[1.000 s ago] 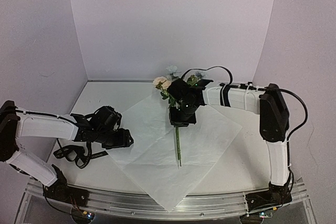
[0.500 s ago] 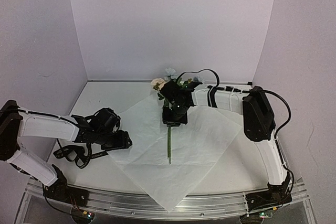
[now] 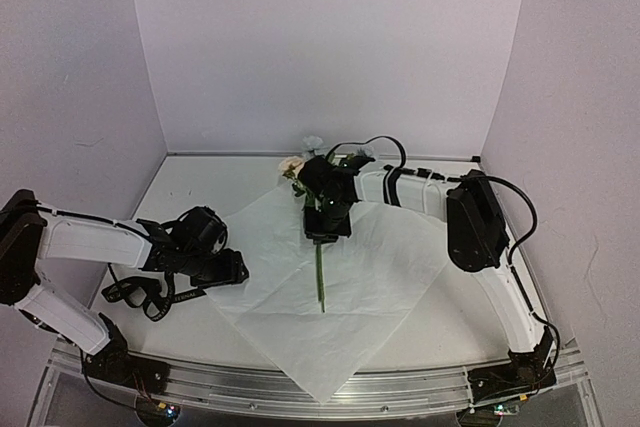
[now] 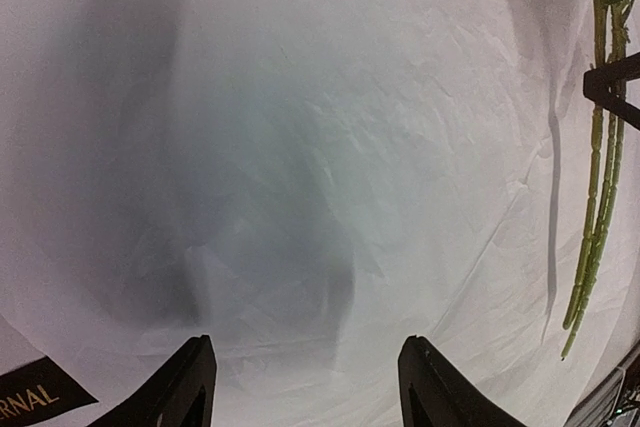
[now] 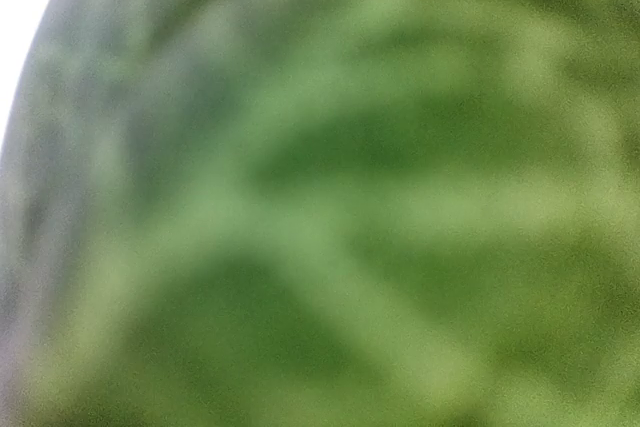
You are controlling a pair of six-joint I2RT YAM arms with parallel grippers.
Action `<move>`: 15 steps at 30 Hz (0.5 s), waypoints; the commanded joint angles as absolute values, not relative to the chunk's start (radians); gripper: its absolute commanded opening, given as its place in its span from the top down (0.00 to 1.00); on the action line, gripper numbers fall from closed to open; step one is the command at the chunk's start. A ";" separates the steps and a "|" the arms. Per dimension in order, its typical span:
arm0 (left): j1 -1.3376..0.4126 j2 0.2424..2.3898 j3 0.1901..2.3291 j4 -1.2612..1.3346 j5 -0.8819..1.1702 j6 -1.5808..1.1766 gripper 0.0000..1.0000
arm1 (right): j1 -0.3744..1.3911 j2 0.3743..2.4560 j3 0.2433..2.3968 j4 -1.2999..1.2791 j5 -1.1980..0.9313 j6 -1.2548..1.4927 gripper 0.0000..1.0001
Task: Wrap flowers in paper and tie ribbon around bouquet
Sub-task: Place the fake flower on the flattened wrapping paper.
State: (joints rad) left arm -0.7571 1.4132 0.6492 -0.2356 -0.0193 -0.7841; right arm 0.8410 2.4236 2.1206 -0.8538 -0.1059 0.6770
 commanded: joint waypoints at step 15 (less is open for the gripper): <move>-0.742 1.406 0.675 -0.264 -0.021 -0.780 0.36 | 0.842 2.330 2.127 -0.914 -0.105 0.733 0.28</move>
